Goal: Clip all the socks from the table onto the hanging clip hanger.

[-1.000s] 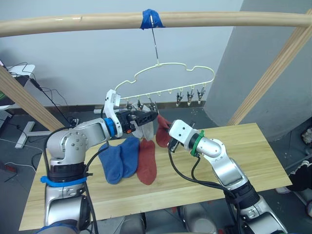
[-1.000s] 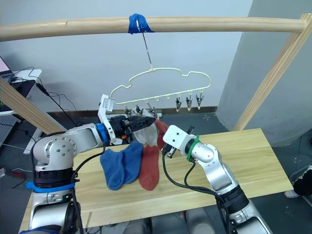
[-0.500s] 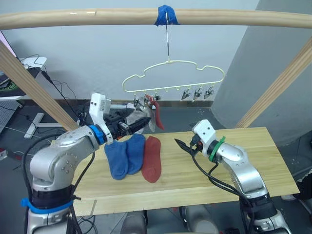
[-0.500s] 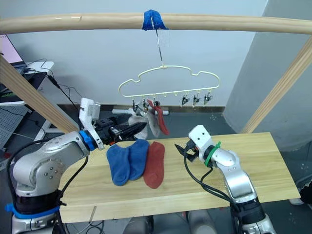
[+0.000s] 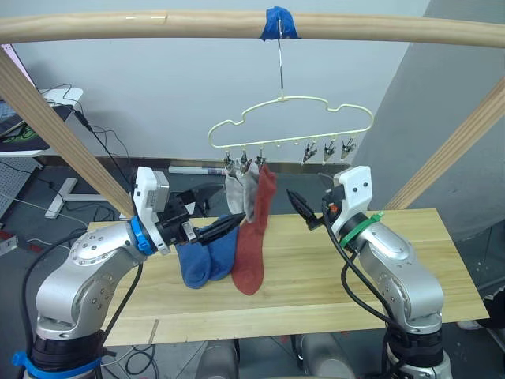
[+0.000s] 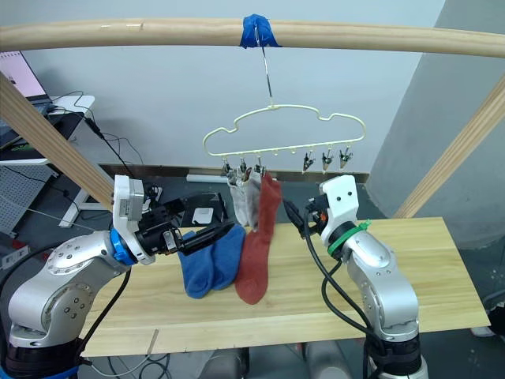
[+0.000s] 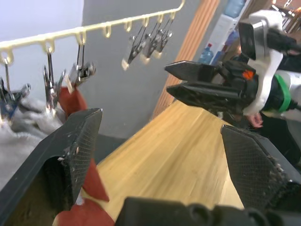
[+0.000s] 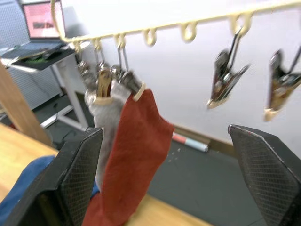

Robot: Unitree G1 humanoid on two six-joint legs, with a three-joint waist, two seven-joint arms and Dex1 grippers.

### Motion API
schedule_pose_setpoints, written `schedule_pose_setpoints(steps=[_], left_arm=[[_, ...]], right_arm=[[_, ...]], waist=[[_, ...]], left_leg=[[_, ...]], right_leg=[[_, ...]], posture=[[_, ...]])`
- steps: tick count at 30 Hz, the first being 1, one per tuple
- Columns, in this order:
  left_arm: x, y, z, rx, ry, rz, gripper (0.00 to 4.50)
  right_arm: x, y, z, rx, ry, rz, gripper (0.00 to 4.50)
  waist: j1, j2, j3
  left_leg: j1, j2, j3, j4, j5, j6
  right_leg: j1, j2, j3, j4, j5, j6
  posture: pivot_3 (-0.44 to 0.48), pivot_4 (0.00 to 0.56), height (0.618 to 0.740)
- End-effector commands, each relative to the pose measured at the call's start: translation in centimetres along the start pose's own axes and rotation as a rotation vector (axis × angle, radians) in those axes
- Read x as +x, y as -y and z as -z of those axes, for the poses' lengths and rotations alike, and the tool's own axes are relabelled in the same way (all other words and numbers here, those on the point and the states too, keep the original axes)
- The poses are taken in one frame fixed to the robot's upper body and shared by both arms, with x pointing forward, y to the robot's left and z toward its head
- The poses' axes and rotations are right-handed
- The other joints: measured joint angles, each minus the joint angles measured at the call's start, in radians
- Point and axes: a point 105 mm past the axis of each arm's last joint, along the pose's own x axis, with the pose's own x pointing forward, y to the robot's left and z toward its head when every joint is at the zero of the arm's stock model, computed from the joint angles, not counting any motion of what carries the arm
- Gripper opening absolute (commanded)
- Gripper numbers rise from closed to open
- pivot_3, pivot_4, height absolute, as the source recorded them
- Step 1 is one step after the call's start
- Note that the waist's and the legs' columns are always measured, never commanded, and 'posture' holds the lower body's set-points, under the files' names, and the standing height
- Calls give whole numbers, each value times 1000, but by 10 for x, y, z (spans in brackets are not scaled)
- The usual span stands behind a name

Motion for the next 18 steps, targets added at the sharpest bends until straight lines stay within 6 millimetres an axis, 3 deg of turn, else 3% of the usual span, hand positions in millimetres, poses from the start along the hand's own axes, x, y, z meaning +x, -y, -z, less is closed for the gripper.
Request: schedule_pose_setpoints(steps=[1, 18], left_arm=[[5, 5, -16, 71, 65, 16, 4500], [13, 17, -36, 30, 150, 64, 4500]], right_arm=[[9, -3, -12, -11, 59, 19, 3202], [37, 20, -18, -34, 85, 151, 3202]], waist=[[0, 0, 0], [4, 1, 1]], left_leg=[[0, 0, 0, 0, 0, 0], [0, 0, 0, 0, 0, 0]], right_leg=[[0, 0, 0, 0, 0, 0], [0, 0, 0, 1, 0, 0]], posture=[[-88, 207, 740], [-67, 219, 740]])
